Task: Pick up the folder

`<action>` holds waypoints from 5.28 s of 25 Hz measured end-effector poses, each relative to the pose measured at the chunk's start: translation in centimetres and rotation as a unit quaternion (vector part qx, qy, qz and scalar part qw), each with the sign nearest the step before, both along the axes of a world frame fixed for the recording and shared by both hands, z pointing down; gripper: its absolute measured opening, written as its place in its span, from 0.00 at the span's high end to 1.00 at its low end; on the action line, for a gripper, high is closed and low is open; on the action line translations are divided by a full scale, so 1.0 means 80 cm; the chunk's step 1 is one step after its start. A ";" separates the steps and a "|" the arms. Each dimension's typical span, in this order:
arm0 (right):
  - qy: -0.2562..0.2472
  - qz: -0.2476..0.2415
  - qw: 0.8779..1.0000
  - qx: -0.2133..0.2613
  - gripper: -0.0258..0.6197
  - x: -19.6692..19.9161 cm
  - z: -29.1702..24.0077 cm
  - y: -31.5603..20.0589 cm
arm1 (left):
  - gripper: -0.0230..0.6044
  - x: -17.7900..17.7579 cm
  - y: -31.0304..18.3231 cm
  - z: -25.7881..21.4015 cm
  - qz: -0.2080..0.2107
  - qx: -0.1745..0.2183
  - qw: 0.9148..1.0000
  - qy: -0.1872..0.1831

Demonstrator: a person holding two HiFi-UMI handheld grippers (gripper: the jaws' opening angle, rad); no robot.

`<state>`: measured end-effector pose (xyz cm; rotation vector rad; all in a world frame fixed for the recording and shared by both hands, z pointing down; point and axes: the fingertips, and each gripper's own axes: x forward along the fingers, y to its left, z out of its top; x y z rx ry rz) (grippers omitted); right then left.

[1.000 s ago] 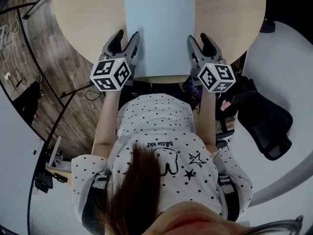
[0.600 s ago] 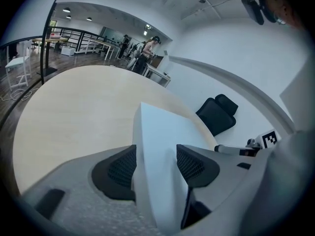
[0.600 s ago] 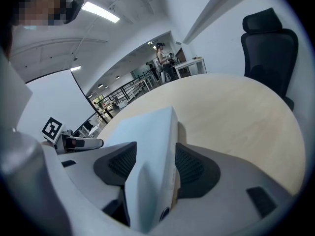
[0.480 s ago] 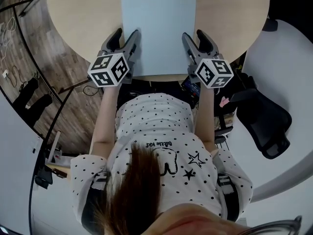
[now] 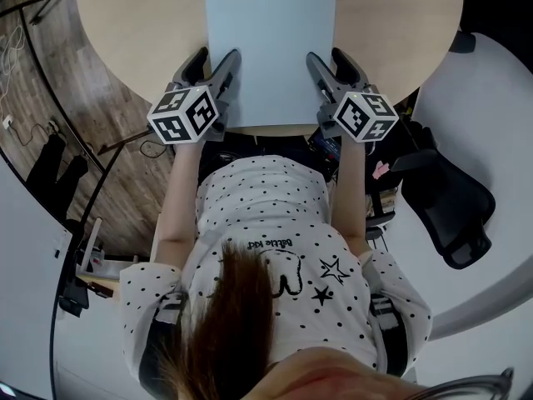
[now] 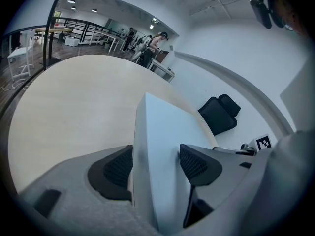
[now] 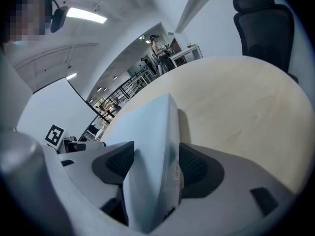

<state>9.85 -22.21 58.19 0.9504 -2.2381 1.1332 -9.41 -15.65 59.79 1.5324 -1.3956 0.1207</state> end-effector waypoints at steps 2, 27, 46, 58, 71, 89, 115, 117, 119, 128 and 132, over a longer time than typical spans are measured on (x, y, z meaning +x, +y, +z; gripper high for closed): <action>-0.015 0.007 1.000 -0.015 0.53 -0.001 0.002 0.001 | 0.49 -0.001 0.002 0.001 -0.003 -0.003 1.000 0.015; -0.012 -0.008 0.999 -0.031 0.53 0.006 0.013 0.002 | 0.46 0.026 -0.001 0.011 0.027 -0.014 0.999 0.019; -0.036 0.004 0.999 -0.032 0.52 0.010 0.019 0.000 | 0.46 0.028 -0.003 0.016 0.037 -0.023 0.999 0.022; -0.050 0.000 0.997 -0.064 0.51 0.007 0.025 0.001 | 0.45 0.027 -0.002 0.019 0.044 -0.032 0.998 0.037; -0.046 0.012 0.998 -0.042 0.51 0.011 0.022 0.001 | 0.45 0.031 -0.003 0.016 0.039 -0.019 0.998 0.039; -0.047 0.016 0.999 -0.012 0.51 0.007 0.001 0.003 | 0.46 0.028 -0.004 -0.005 0.009 0.008 1.000 0.022; -0.077 0.002 0.993 0.092 0.51 -0.014 -0.093 0.002 | 0.46 0.008 0.002 -0.099 -0.037 0.099 0.994 -0.011; -0.079 0.000 0.992 0.099 0.51 -0.015 -0.100 0.003 | 0.46 0.007 0.002 -0.106 -0.038 0.107 0.993 -0.017; -0.081 -0.002 0.991 0.108 0.51 -0.018 -0.106 0.002 | 0.46 0.004 0.001 -0.113 -0.039 0.115 0.992 -0.021; -0.094 -0.004 0.986 0.135 0.51 -0.024 -0.135 0.003 | 0.46 -0.002 0.008 -0.139 -0.055 0.137 0.989 -0.020; -0.097 -0.010 0.984 0.148 0.51 -0.026 -0.148 0.005 | 0.46 -0.005 0.010 -0.152 -0.060 0.150 0.987 -0.022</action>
